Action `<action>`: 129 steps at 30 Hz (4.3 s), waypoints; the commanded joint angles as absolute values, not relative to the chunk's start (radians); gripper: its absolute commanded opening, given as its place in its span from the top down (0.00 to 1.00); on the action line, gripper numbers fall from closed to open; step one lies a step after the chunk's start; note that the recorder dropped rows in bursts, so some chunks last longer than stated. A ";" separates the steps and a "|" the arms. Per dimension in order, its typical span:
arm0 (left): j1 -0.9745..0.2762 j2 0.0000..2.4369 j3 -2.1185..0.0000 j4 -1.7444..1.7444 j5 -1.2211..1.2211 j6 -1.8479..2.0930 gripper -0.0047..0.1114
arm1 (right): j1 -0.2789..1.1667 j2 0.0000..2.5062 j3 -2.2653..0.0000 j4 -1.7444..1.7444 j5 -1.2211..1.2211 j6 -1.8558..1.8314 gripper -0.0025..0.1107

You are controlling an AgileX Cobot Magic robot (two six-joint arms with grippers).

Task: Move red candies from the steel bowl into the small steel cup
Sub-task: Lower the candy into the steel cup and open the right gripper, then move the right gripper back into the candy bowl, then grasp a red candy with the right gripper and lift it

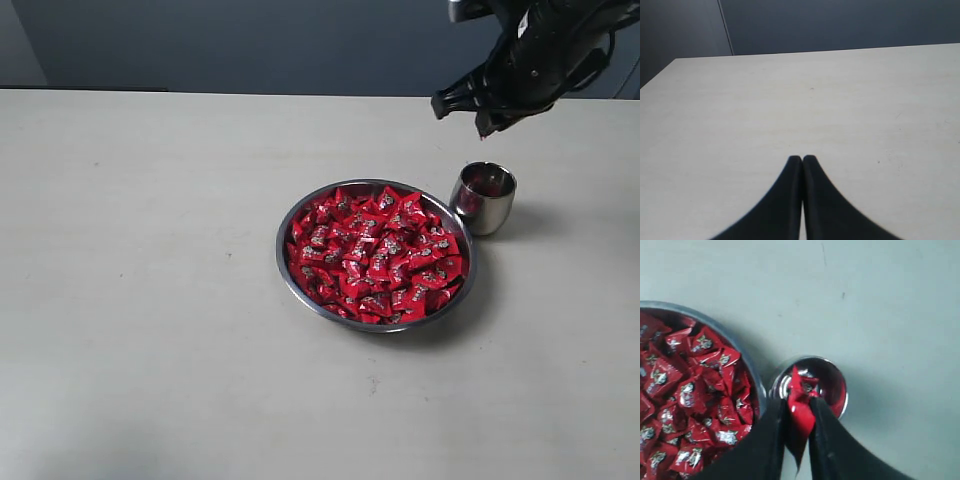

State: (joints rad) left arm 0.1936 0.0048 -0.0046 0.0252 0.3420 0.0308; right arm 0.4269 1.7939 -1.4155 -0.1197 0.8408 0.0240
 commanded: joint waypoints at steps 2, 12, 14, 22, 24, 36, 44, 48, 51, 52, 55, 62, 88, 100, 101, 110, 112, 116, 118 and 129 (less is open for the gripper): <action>0.187 0.000 0.000 0.027 0.334 0.029 0.96 | 0.368 1.799 -1.422 -0.103 0.827 0.027 0.99; 0.187 0.000 0.000 0.027 0.334 0.029 0.96 | 0.350 1.878 -1.422 -0.073 0.809 0.021 0.99; 0.187 0.000 0.000 0.027 0.334 0.029 0.96 | 0.350 1.892 -1.422 -0.069 0.813 0.021 0.99; 0.187 0.000 0.000 0.027 0.334 0.029 0.96 | 0.350 1.922 -1.422 -0.064 0.802 0.019 0.99; 0.187 0.000 0.000 0.027 0.334 0.029 0.96 | 0.350 1.922 -1.422 -0.062 0.801 0.019 0.99; 0.187 0.000 0.000 0.027 0.334 0.029 0.96 | 0.350 1.922 -1.422 -0.062 0.795 0.008 0.69; 0.187 0.000 0.000 0.027 0.334 0.029 0.96 | 0.350 1.922 -1.422 -0.056 0.807 0.008 0.65; 0.187 0.000 0.000 0.027 0.334 0.029 0.96 | 0.350 1.897 -1.422 0.091 0.817 -0.040 0.65; 0.187 0.000 0.000 0.027 0.334 0.029 0.96 | 0.352 1.879 -1.422 0.227 0.821 -0.147 0.65; 0.187 0.000 0.000 0.027 0.334 0.029 0.96 | 0.352 1.875 -1.422 0.271 0.829 -0.177 0.65; 0.187 0.000 0.000 0.027 0.334 0.029 0.96 | 0.352 1.873 -1.422 0.377 0.866 -0.246 0.65; 0.187 0.000 0.000 0.027 0.334 0.029 0.96 | 0.378 1.888 -1.420 0.421 0.914 -0.285 0.65; 0.187 0.000 0.000 0.027 0.334 0.029 0.96 | 0.419 1.963 -1.326 0.258 0.974 -0.160 0.65; 0.187 0.000 0.000 0.027 0.334 0.029 0.96 | 0.419 2.000 -1.326 0.315 0.954 -0.168 0.65; 0.187 0.000 0.000 0.027 0.334 0.029 0.96 | 0.419 2.003 -1.326 0.315 0.954 -0.168 0.65; 0.187 0.000 0.000 0.027 0.334 0.029 0.96 | 0.419 2.018 -1.326 0.323 0.950 -0.168 0.65; 0.187 0.000 0.000 0.027 0.334 0.029 0.96 | 0.419 2.018 -1.326 0.331 0.948 -0.168 0.65; 0.187 0.000 0.000 0.027 0.334 0.029 0.96 | 0.419 2.018 -1.326 0.348 0.943 -0.173 0.65; 0.187 0.000 0.000 0.027 0.334 0.029 0.96 | 0.419 2.018 -1.326 0.347 0.936 -0.173 0.65; 0.187 0.000 0.000 0.027 0.334 0.029 0.96 | 0.419 2.018 -1.326 0.350 0.928 -0.173 0.65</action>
State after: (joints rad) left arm 0.1936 0.0048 -0.0046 0.0252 0.3420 0.0308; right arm 0.4221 2.0186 -1.3274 0.3472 0.9367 -0.1674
